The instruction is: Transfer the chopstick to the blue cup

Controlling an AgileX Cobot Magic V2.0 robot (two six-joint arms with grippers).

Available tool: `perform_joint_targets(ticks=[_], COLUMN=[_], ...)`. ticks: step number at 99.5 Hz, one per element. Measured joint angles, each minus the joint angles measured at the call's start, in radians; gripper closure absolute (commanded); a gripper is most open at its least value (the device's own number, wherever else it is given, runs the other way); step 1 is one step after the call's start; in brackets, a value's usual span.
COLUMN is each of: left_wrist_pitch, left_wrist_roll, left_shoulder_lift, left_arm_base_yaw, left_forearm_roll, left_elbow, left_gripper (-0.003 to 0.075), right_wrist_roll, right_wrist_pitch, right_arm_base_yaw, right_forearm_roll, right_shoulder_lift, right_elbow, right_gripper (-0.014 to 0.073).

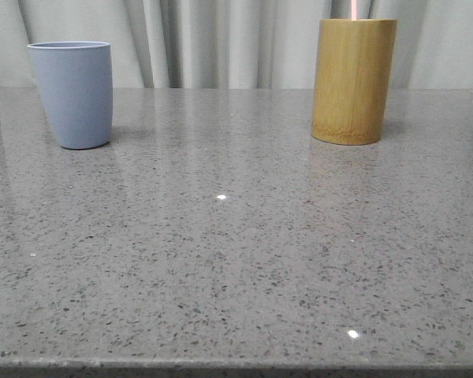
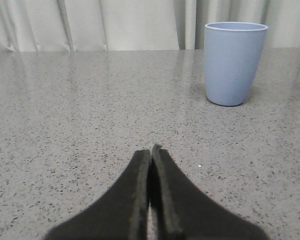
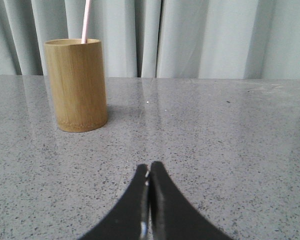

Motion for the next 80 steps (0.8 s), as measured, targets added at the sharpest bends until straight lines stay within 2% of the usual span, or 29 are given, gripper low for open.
perform_joint_targets(ticks=[57, 80], left_wrist_pitch=[0.000, -0.062], left_wrist_roll=[0.000, 0.000], left_shoulder_lift=[0.000, 0.000], left_arm_base_yaw=[0.000, 0.000], left_forearm_roll=[0.000, 0.000], left_elbow=[0.000, 0.000], left_gripper=[0.0739, 0.0739], right_wrist_roll=[0.000, 0.000], right_wrist_pitch=[0.000, 0.000], right_arm_base_yaw=[0.000, 0.000], right_forearm_roll=[0.000, 0.000], right_shoulder_lift=[0.000, 0.000], right_elbow=[0.000, 0.000], right_gripper=[0.0699, 0.0699])
